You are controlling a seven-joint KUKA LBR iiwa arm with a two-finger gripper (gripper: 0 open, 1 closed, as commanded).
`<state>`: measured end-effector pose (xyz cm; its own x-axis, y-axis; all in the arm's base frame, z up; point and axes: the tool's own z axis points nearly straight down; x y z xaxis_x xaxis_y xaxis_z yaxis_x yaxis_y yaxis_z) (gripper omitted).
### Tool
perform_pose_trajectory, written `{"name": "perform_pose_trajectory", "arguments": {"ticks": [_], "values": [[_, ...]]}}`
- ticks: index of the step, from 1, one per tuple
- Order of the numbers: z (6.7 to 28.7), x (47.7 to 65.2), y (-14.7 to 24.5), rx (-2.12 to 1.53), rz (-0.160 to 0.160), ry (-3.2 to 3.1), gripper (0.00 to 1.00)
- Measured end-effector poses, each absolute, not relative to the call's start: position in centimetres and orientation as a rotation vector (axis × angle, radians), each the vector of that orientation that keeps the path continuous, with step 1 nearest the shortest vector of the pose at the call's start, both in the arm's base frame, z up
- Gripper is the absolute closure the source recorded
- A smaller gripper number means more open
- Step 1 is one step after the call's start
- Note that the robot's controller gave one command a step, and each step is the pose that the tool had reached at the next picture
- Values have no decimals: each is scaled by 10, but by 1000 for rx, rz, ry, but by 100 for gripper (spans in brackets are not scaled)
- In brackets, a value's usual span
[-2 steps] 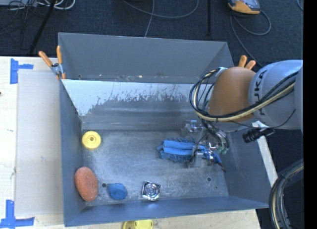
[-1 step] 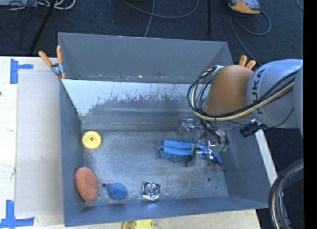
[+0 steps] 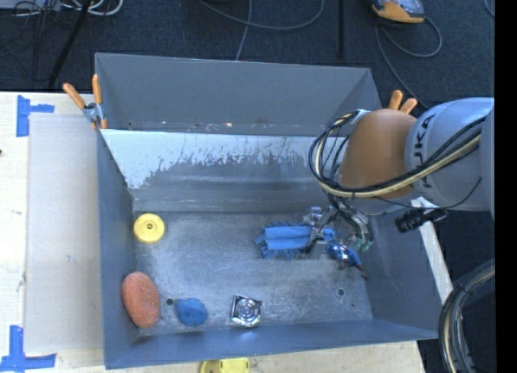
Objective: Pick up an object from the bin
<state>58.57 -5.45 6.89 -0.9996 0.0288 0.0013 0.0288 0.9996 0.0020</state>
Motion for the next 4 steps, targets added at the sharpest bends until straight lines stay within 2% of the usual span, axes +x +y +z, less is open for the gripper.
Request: {"name": "perform_pose_trajectory", "arguments": {"ticks": [2,4], "values": [[71,585,-54,-45,-3,-3140,100],[82,586,-55,-46,-3,-3142,100]]}}
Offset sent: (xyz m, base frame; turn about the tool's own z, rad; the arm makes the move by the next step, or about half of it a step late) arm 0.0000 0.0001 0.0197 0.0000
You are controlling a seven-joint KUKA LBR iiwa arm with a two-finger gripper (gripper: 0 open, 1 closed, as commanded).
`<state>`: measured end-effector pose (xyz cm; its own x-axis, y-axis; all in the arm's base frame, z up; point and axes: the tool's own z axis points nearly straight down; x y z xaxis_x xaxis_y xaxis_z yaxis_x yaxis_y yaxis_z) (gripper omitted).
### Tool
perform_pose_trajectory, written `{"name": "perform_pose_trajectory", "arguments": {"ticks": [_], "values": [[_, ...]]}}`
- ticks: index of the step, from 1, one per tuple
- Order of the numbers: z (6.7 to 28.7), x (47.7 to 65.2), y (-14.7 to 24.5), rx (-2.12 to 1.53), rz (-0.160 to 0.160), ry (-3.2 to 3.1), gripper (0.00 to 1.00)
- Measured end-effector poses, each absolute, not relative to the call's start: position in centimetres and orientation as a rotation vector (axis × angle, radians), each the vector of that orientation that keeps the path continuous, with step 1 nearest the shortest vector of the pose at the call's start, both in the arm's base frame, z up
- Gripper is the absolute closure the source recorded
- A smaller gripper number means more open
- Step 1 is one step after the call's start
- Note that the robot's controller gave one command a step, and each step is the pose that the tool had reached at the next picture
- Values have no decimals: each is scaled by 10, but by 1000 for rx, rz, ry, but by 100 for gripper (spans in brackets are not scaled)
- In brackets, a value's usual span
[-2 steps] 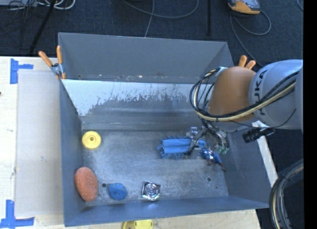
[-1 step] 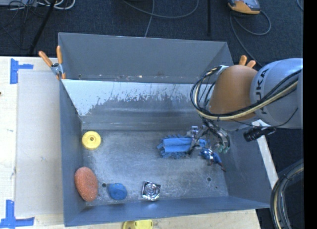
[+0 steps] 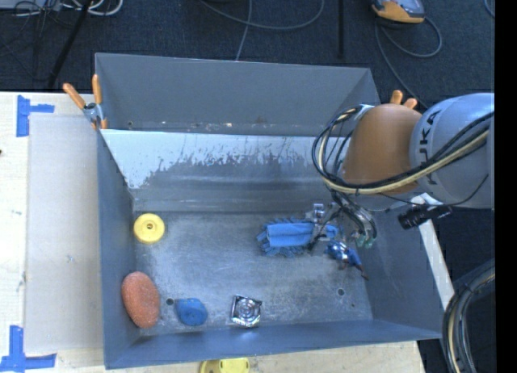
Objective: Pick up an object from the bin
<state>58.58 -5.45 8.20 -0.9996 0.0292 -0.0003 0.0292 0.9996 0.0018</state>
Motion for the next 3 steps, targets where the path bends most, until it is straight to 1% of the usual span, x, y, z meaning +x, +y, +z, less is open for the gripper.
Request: {"name": "perform_pose_trajectory", "arguments": {"ticks": [1,3], "values": [[88,585,-54,46,3,3144,100],[118,585,-55,46,2,3143,100]]}}
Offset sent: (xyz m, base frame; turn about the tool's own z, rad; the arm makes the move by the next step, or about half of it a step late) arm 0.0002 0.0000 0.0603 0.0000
